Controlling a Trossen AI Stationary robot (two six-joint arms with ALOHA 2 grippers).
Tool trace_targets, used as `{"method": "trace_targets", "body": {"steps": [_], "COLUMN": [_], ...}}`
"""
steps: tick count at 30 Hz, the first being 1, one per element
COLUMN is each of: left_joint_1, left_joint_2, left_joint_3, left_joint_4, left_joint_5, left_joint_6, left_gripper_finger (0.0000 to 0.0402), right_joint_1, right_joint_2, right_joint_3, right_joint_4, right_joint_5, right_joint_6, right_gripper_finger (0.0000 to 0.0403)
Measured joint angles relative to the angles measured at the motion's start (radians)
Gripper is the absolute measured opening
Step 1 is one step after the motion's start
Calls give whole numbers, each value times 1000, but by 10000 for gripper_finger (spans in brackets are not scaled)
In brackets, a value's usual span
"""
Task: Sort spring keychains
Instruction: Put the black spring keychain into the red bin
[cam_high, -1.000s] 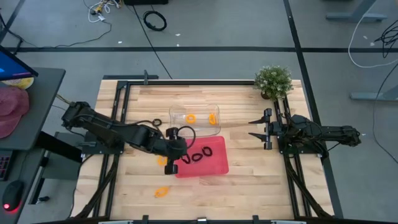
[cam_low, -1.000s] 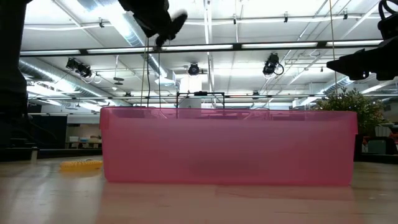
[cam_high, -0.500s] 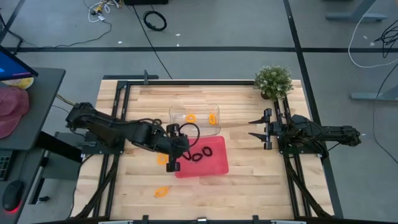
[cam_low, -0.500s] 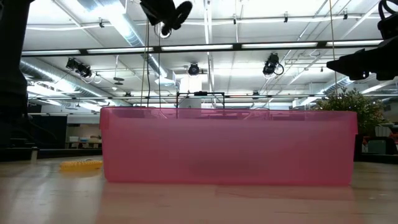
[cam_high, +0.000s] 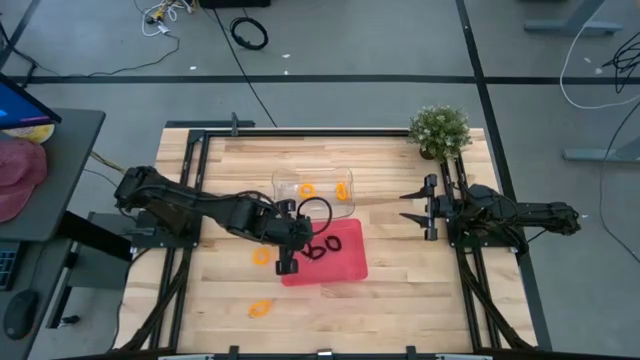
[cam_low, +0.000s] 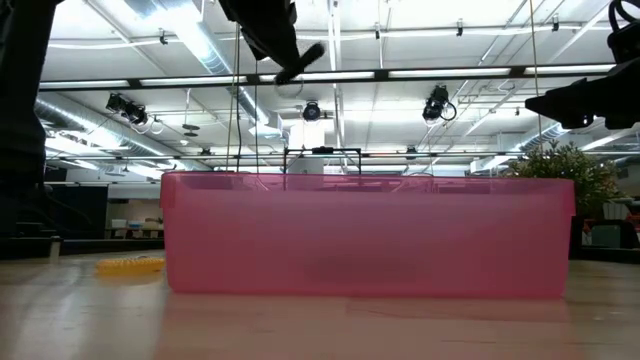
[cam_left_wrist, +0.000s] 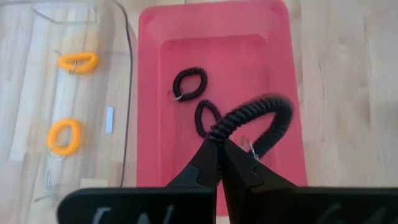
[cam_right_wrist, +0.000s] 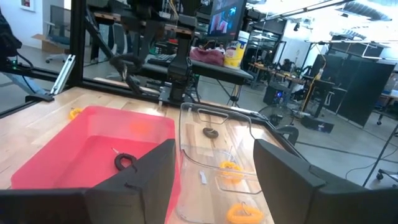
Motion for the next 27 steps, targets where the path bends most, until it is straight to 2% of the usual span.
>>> {"method": "trace_targets", "body": {"steps": [14,27], "left_joint_1": [8,8], "left_joint_2": [15,15], "left_joint_3": [0,0], "left_joint_4": [11,12], "left_joint_5": [0,-44], "left_joint_6": [4,4], "left_gripper_finger": [5,5], "right_joint_1": [0,0], "right_joint_2": [1,1], "right_joint_3": [0,0], "right_joint_4": [-2,-3], "right_joint_5": [0,0], "right_joint_6": [0,0], "right_gripper_finger": [222,222]}}
